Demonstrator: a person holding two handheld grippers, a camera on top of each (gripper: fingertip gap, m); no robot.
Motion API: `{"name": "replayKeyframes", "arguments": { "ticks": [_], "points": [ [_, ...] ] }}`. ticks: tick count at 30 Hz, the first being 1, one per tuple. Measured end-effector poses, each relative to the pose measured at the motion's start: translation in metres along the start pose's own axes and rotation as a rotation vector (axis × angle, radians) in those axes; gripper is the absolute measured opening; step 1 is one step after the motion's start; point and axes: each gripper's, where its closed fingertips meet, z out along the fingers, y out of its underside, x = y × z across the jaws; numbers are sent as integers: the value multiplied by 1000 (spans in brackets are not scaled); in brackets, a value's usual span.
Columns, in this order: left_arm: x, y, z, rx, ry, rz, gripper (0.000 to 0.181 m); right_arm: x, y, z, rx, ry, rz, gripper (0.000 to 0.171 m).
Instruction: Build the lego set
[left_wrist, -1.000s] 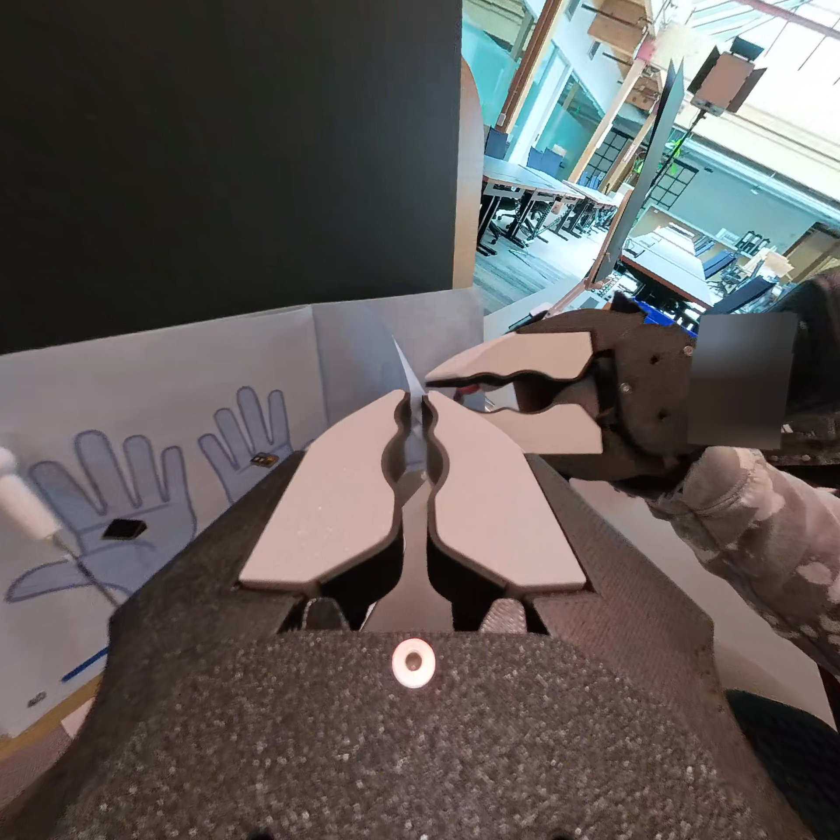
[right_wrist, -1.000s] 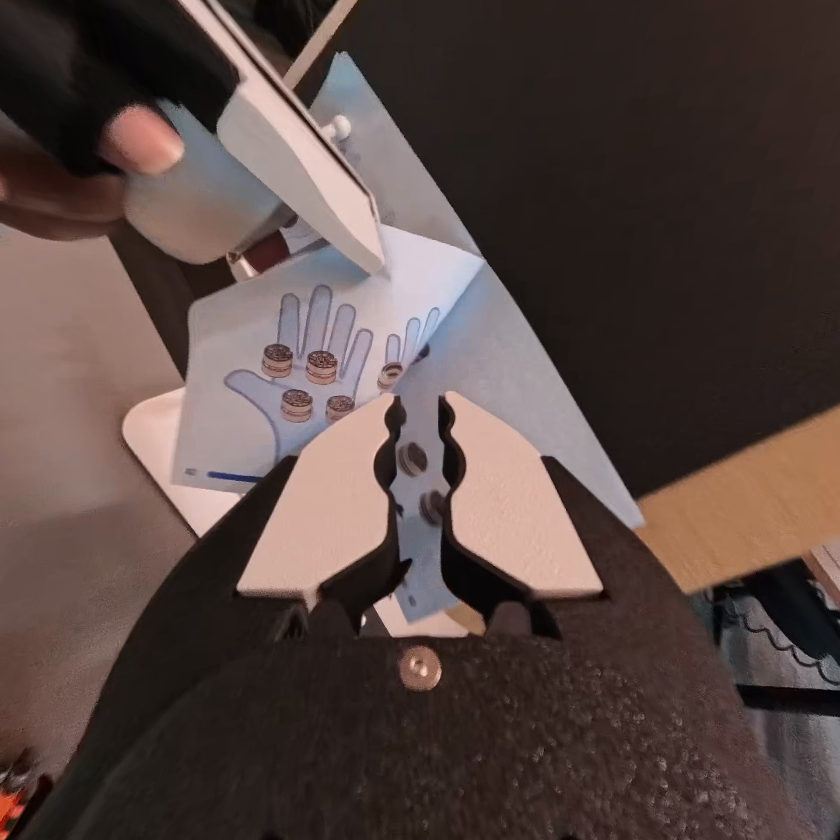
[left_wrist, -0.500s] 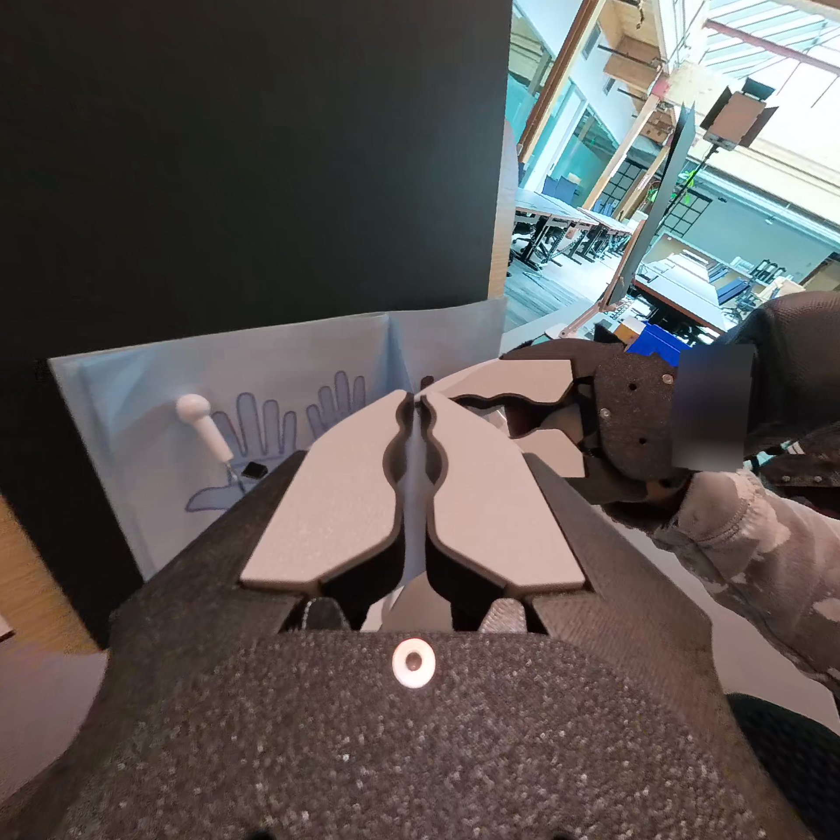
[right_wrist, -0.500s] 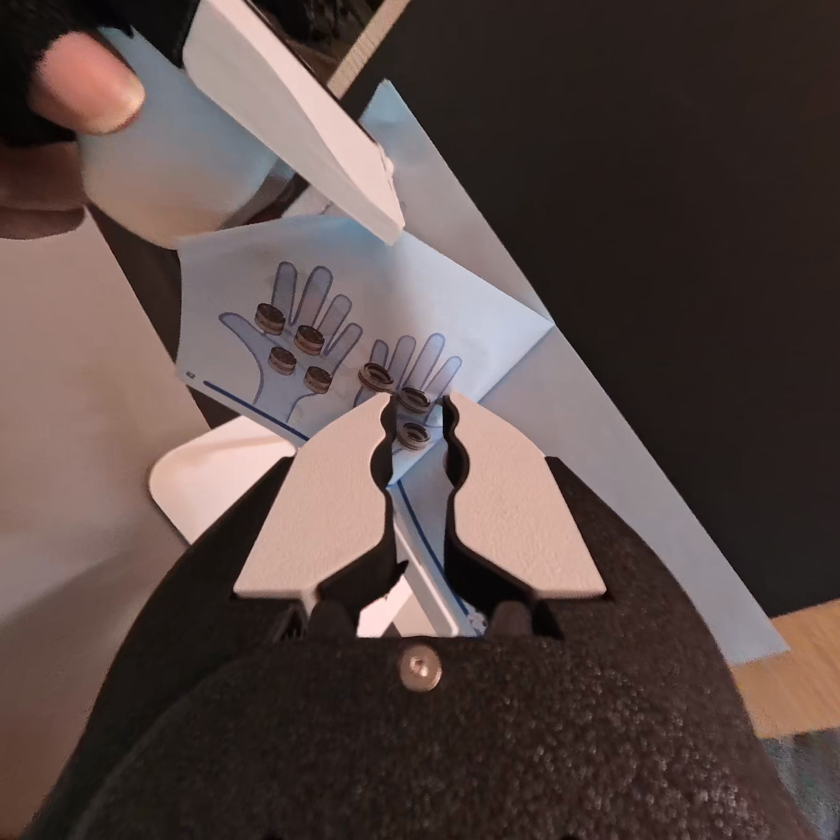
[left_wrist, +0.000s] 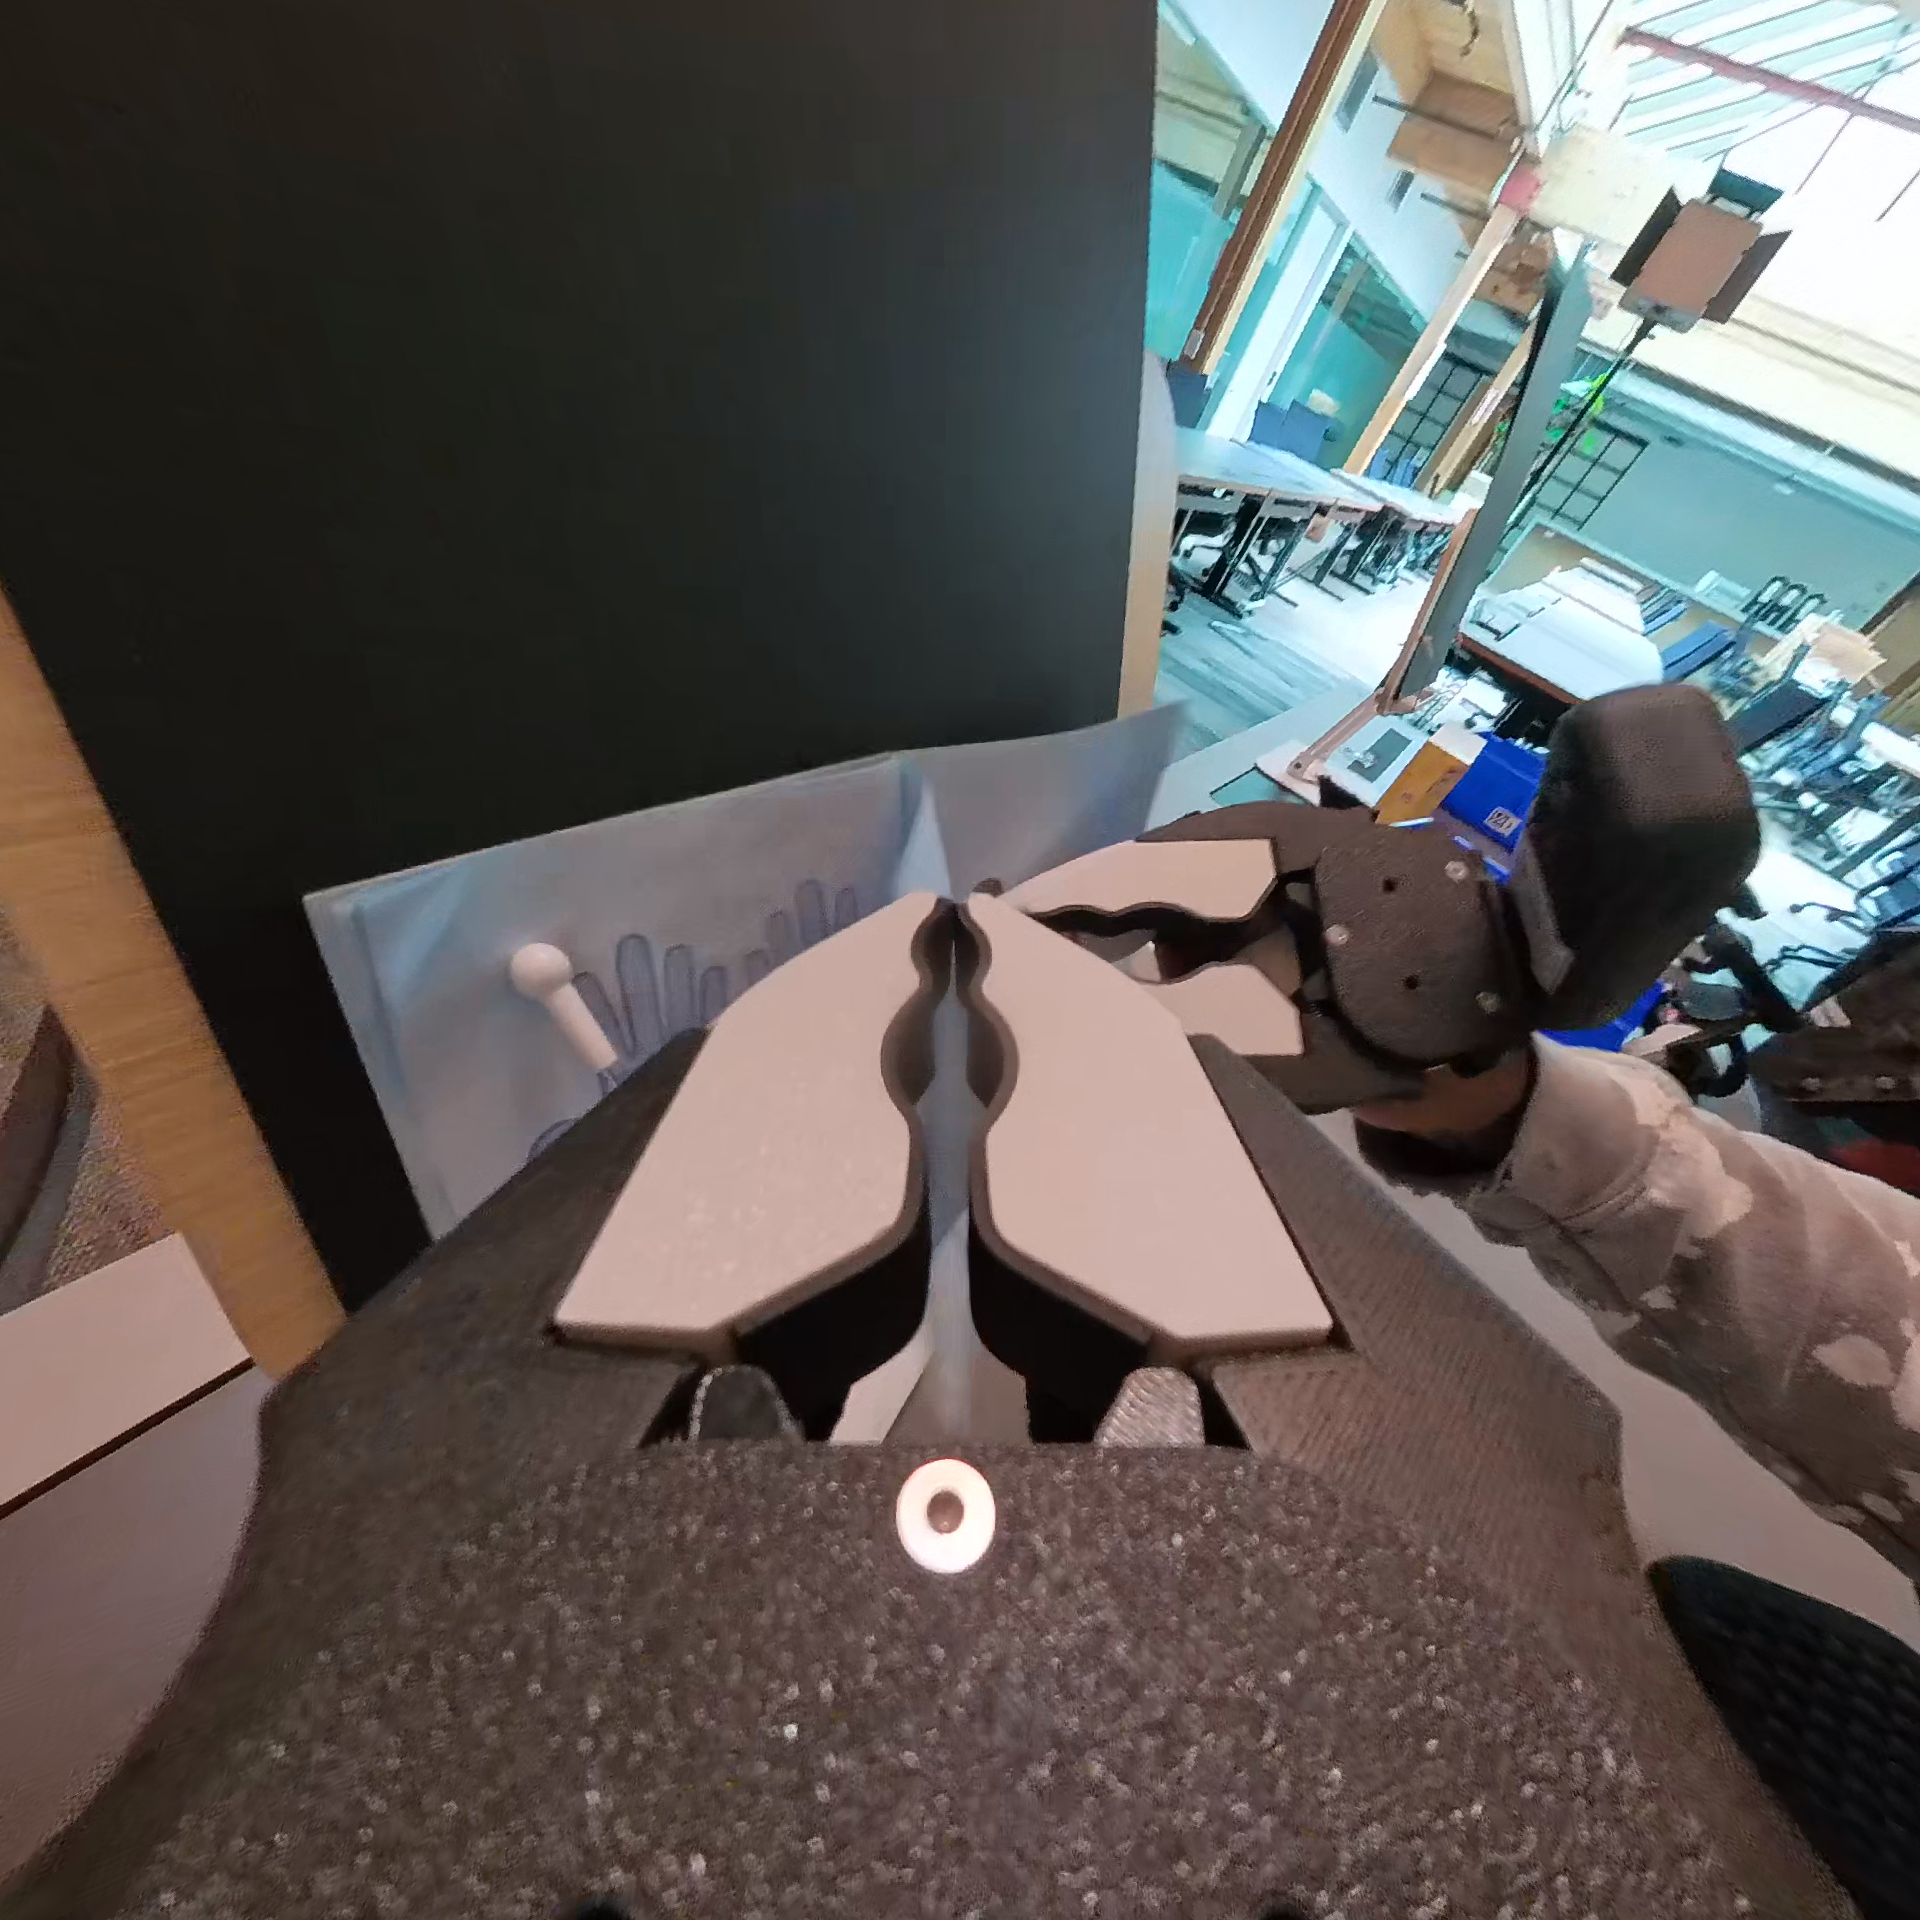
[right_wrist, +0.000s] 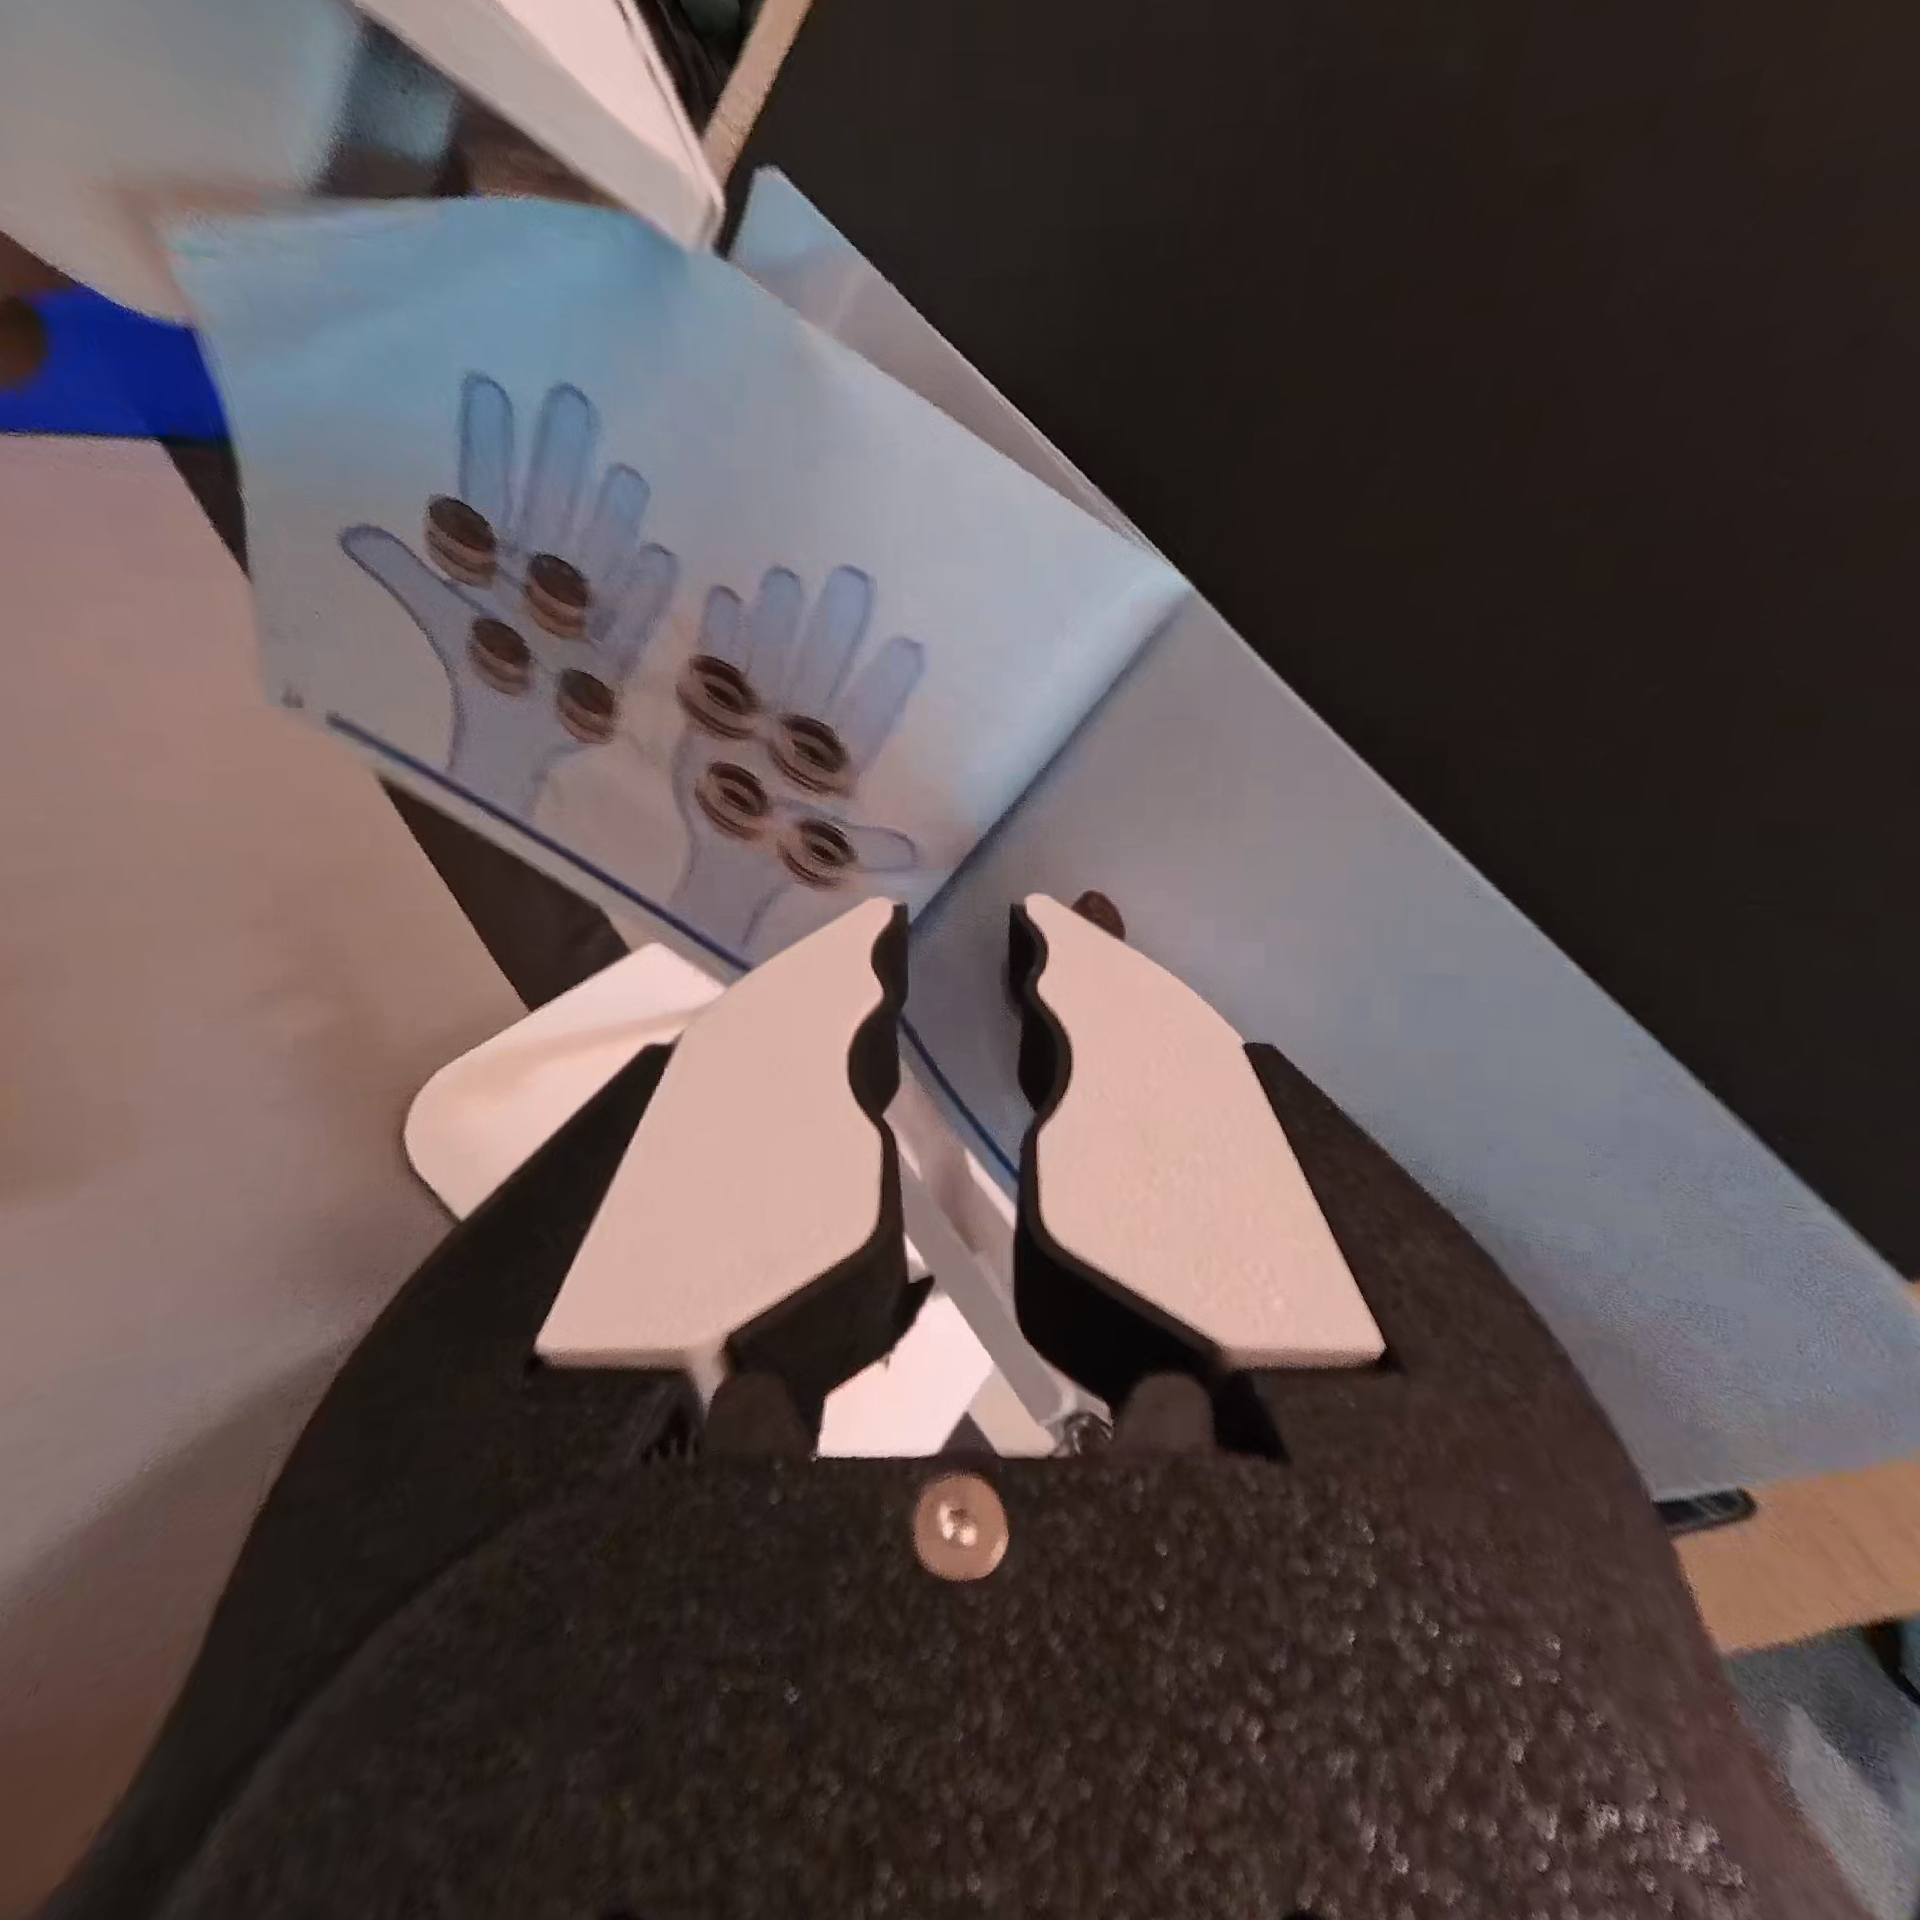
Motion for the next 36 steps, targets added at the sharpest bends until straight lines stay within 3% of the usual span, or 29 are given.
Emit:
{"name": "replayKeyframes", "arguments": {
  "ticks": [7,13,16,24,31,33,36],
  "points": [
    [1,-14,-13,47,-33,47,1,3,3,5,-114,153,-99,18],
    [-54,-8,-37,17,-319,214,6,0,0,7,-119,167,-112,18],
    [-72,10,-43,-56,-376,239,7,0,1,7,-122,171,-117,18],
    [-78,45,-35,-209,-412,326,13,3,7,6,-101,145,-21,18],
    [-77,52,-19,-239,-404,326,14,0,2,5,-57,99,17,18],
    [-77,49,-17,-222,-394,322,13,-1,-1,4,-37,92,15,18],
    [-48,26,-15,-27,-184,251,10,0,-1,1,-27,81,44,18]
  ]
}}
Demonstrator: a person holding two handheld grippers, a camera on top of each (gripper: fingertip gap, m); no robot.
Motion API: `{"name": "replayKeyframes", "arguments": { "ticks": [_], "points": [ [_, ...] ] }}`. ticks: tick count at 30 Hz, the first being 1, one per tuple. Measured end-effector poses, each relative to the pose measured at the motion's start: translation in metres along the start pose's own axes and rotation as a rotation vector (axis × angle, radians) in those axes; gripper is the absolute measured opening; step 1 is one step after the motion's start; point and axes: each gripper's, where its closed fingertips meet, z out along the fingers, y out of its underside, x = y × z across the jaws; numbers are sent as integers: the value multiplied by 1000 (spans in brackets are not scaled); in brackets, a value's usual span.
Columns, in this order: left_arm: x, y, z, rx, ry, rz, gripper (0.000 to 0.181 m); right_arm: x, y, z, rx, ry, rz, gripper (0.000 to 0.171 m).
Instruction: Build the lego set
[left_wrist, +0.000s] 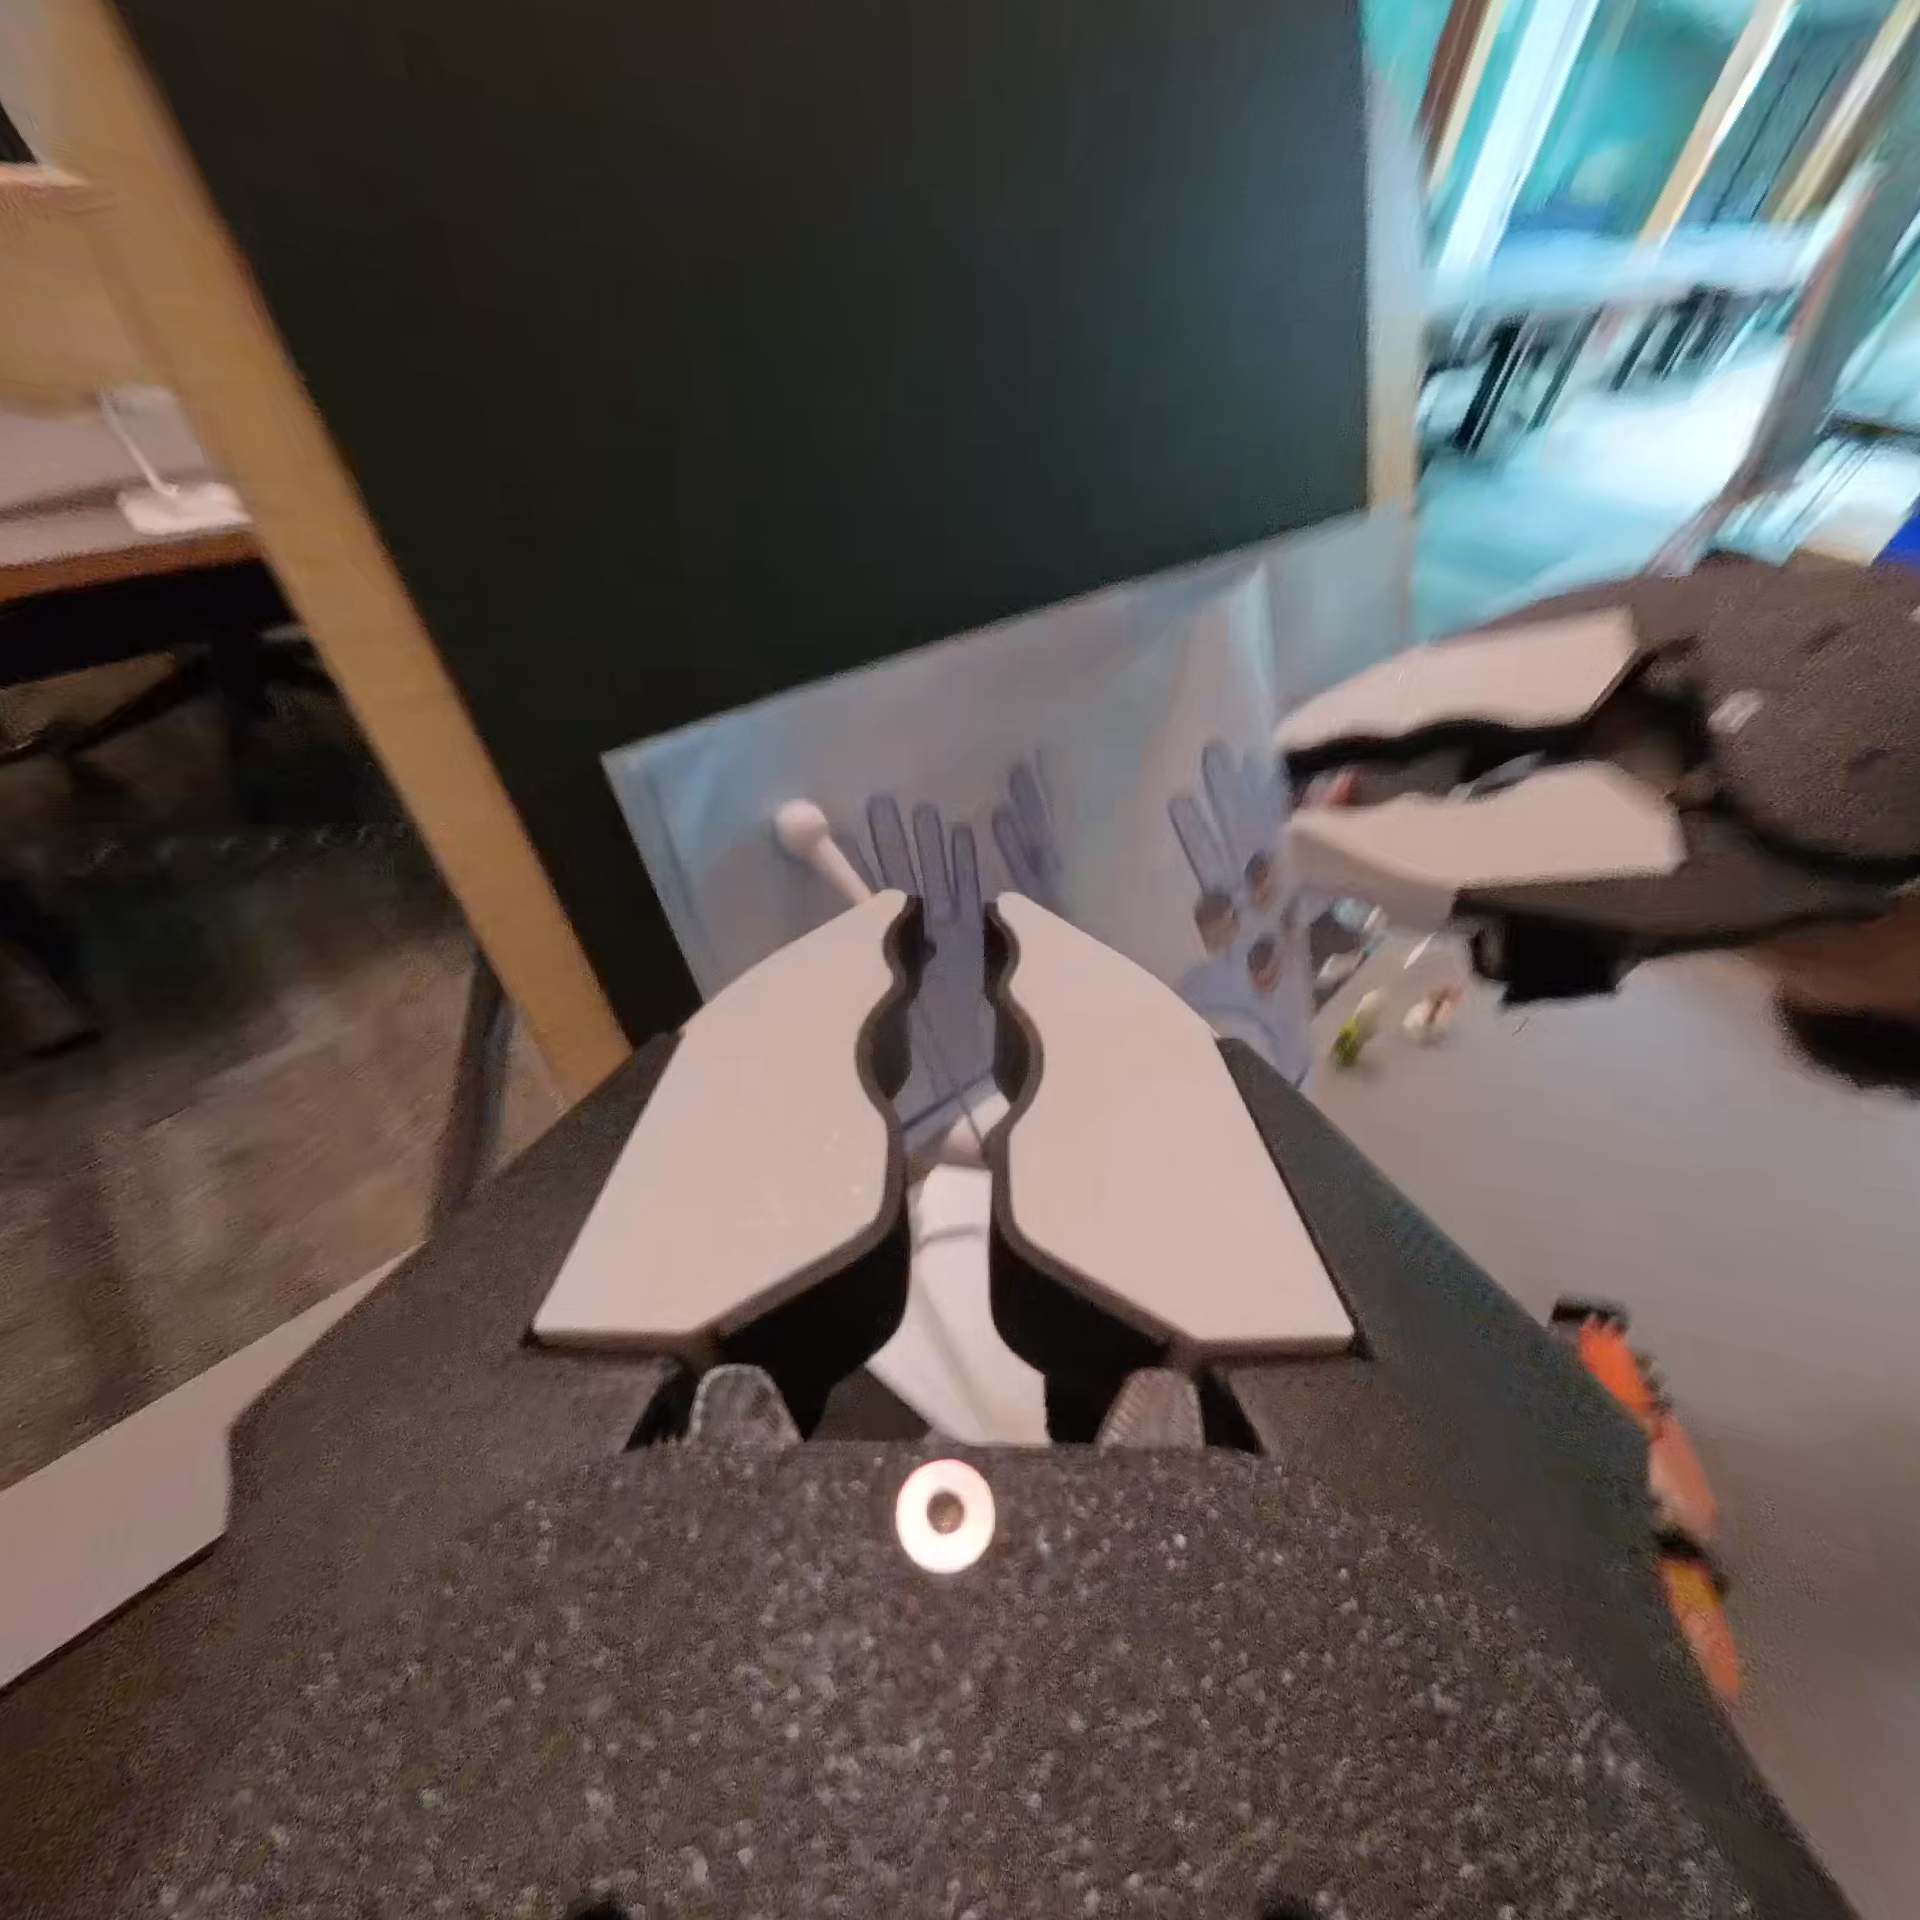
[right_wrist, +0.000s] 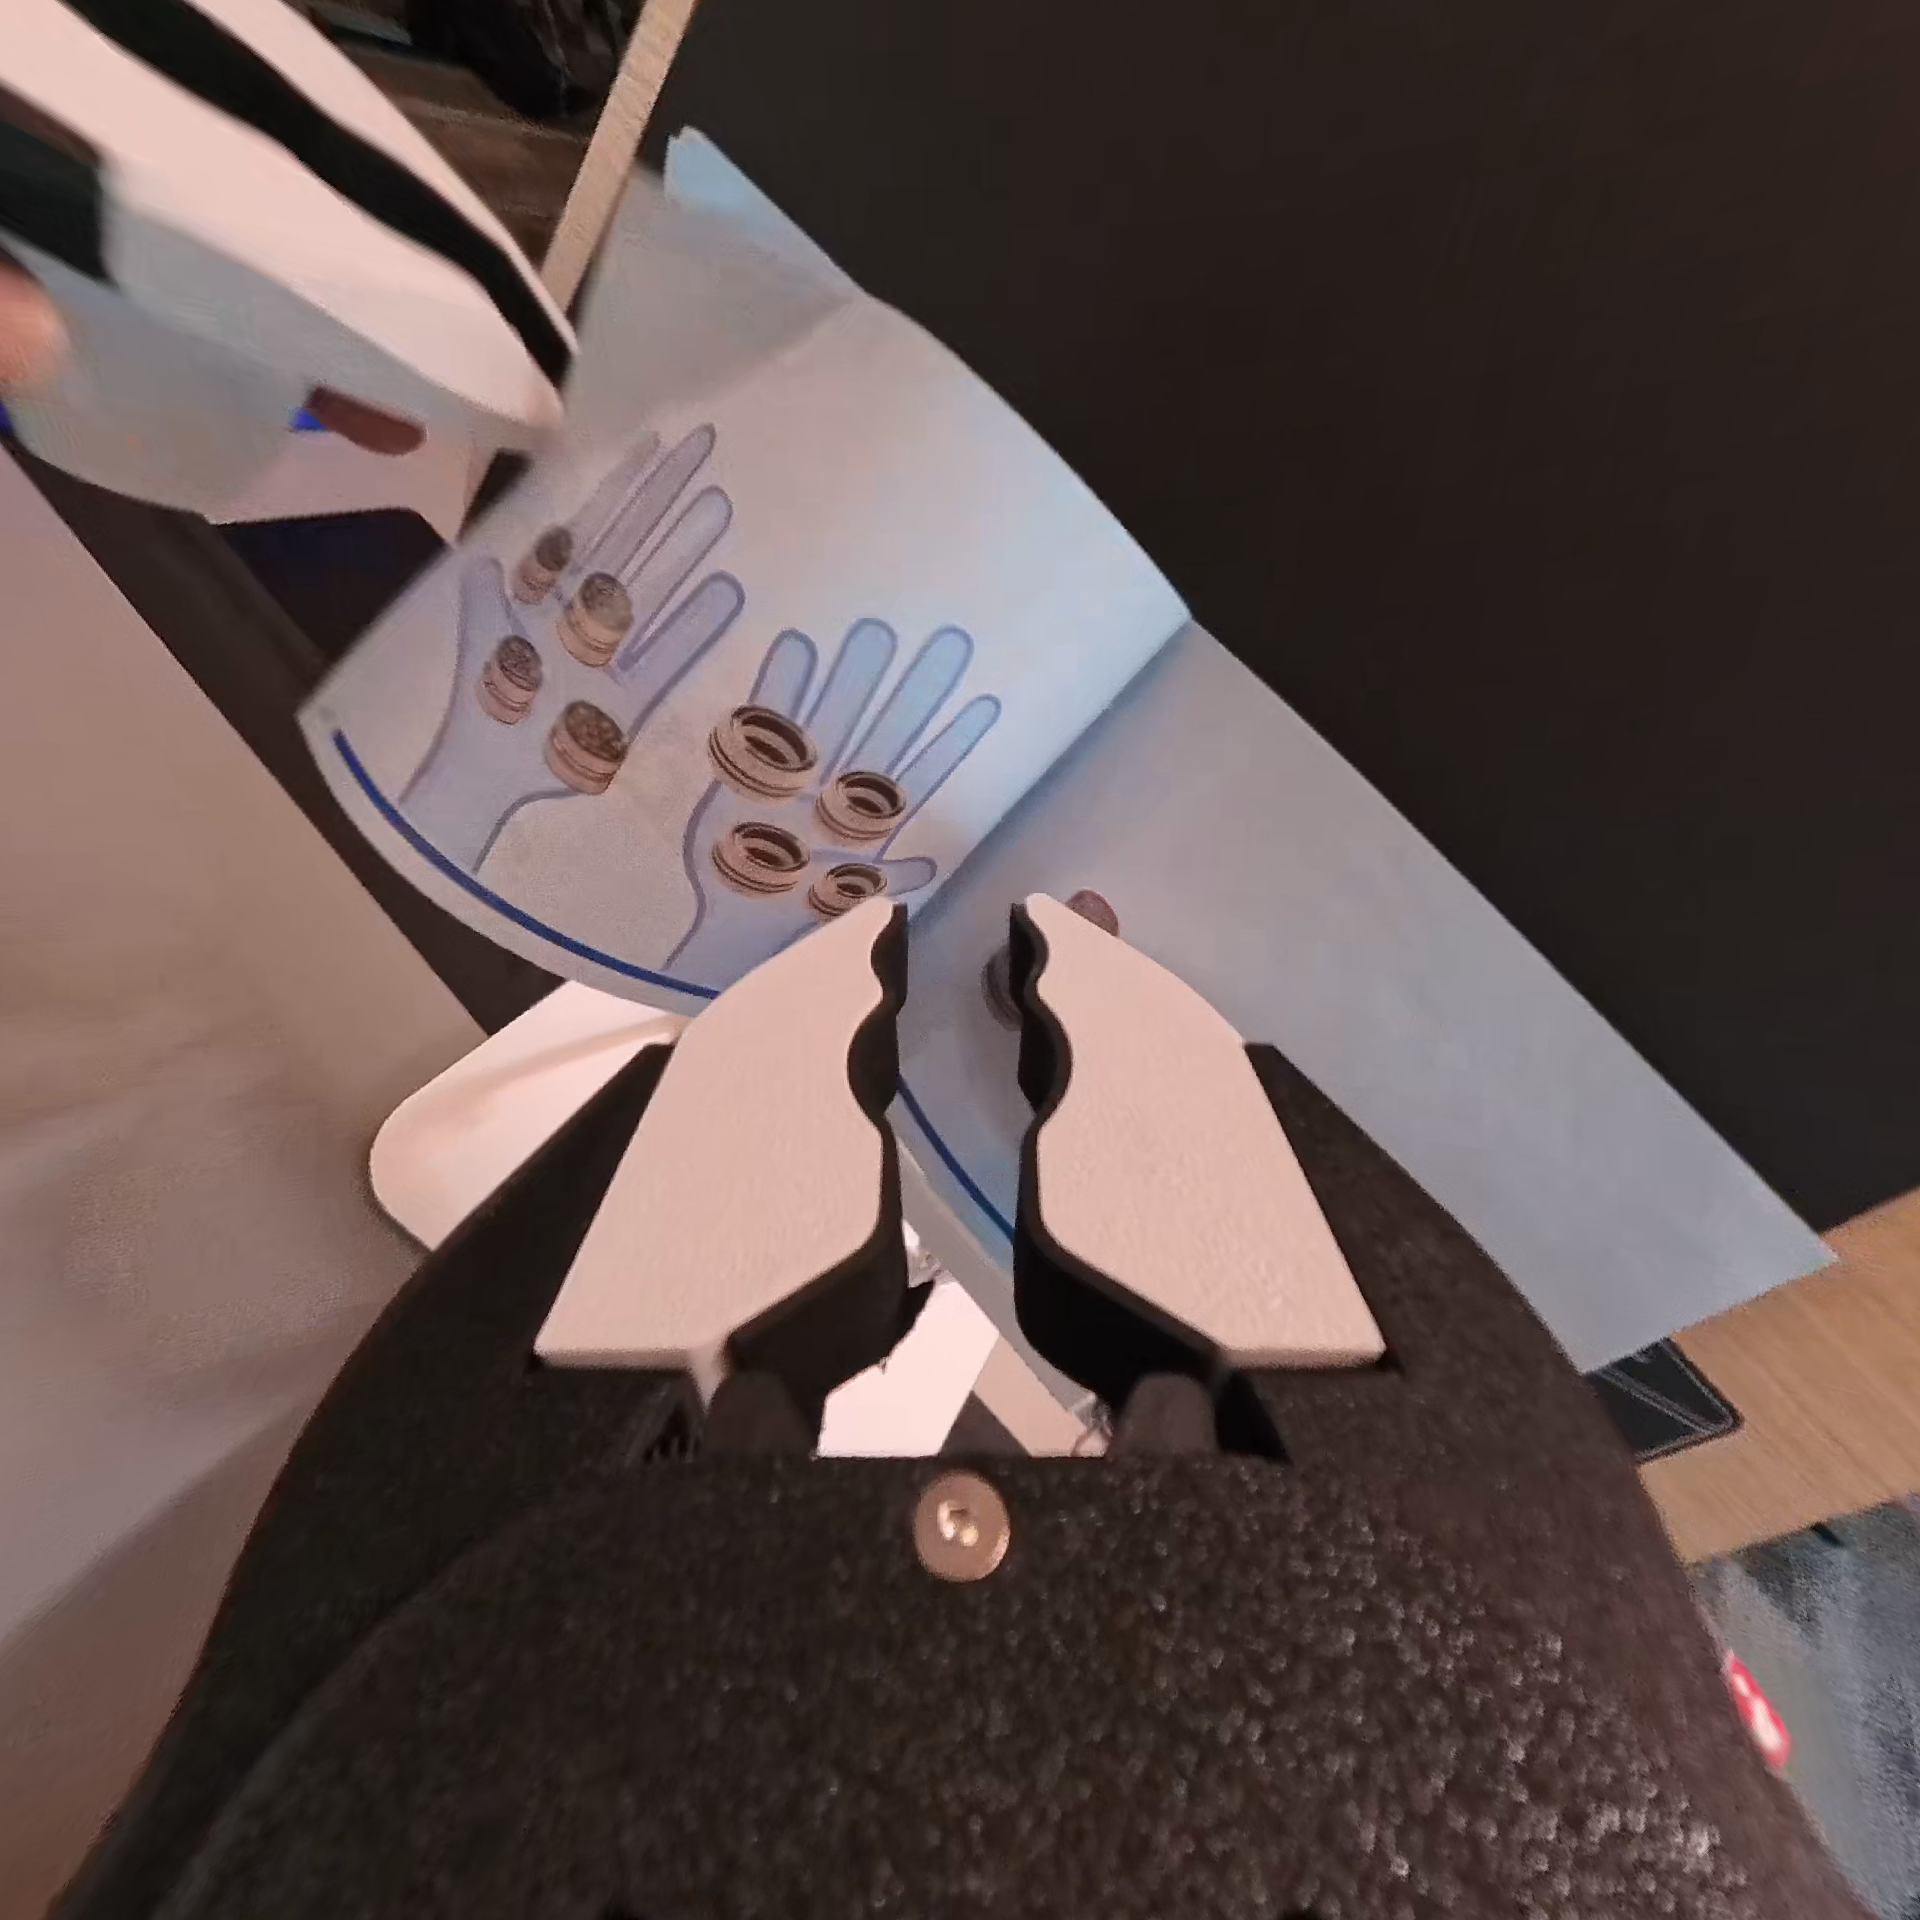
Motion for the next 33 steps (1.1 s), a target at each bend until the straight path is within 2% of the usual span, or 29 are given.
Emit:
{"name": "replayKeyframes", "arguments": {
  "ticks": [2,4,6,8,15,21,25,28,31,33],
  "points": [
    [-14,-12,-10,89,-18,-91,6,3,2,-2,4,-7,22,18],
    [-23,0,-12,28,-23,-121,9,5,3,-4,13,-17,39,18],
    [-23,21,-6,-81,-26,-84,14,4,1,-5,34,-28,27,18],
    [-16,31,1,-119,-28,-39,16,1,-3,-4,49,-31,3,18],
    [-17,26,25,-168,-176,3,12,-12,-14,3,55,-15,-68,18],
    [-13,25,29,-178,-181,33,5,-11,-22,17,22,31,-101,18],
    [-15,25,23,-107,-154,-53,4,-11,-22,24,-10,73,-123,17],
    [-19,27,15,8,-116,-177,4,-10,-21,27,-26,107,-153,17],
    [-28,35,2,164,-62,-387,5,-9,-20,29,-51,148,-199,15],
    [-30,43,-6,278,36,-587,5,-9,-20,29,-67,169,-223,15]
  ]
}}
